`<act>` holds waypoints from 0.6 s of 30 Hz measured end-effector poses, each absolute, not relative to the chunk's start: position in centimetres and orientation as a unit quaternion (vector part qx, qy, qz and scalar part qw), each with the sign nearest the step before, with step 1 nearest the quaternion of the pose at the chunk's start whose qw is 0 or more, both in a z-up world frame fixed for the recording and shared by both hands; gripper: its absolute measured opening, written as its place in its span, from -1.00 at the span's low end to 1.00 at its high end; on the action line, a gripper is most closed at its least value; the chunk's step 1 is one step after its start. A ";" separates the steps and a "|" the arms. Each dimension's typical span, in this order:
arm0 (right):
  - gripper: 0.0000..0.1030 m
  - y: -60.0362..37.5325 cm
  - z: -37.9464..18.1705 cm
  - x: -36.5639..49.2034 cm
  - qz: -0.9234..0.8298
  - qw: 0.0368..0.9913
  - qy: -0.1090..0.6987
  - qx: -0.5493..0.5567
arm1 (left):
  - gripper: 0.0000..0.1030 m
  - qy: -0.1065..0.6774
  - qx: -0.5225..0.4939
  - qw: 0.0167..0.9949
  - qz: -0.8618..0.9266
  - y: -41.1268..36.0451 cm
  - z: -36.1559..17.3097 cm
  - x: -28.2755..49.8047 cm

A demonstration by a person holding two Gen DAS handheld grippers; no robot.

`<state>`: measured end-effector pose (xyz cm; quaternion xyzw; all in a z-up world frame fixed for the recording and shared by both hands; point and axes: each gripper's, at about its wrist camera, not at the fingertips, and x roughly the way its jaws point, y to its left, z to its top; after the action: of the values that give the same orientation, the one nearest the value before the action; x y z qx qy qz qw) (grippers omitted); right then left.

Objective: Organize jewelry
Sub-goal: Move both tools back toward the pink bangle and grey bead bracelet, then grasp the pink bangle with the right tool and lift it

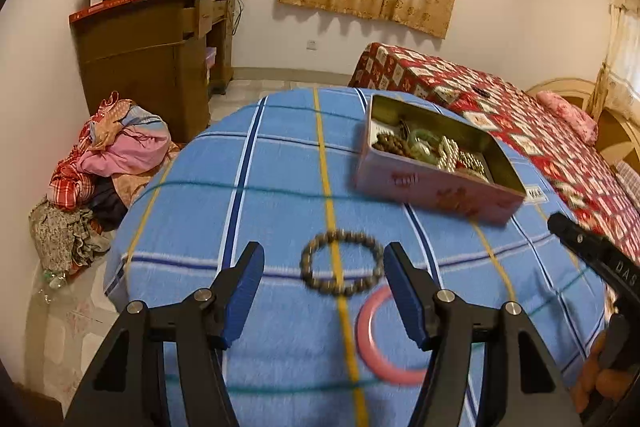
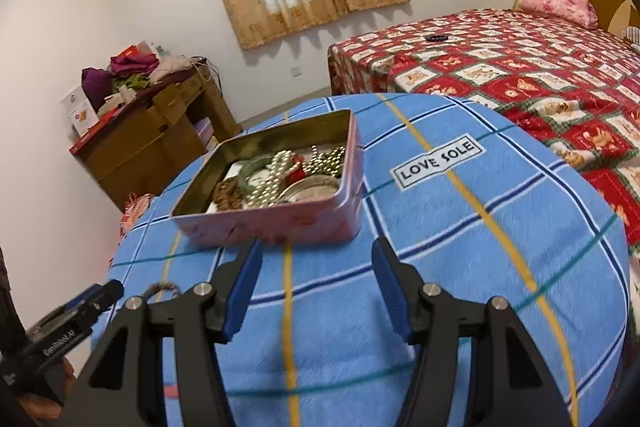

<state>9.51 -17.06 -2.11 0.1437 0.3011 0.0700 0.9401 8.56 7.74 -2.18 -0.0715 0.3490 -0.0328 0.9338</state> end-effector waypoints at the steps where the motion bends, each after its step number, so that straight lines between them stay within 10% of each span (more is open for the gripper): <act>1: 0.18 -16.7 -2.0 9.2 0.072 0.941 0.302 0.137 | 0.22 0.348 -0.063 0.935 -0.030 7.8 -2.2 8.1; 18: 0.32 -13.3 -2.0 5.4 0.116 0.936 0.316 0.101 | 0.22 0.343 -0.054 0.937 -0.023 9.6 -2.3 3.9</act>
<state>5.37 -13.31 -2.05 0.1010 0.3162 0.1160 0.9362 3.91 9.61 -2.32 -0.0544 0.3431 -0.0231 0.9374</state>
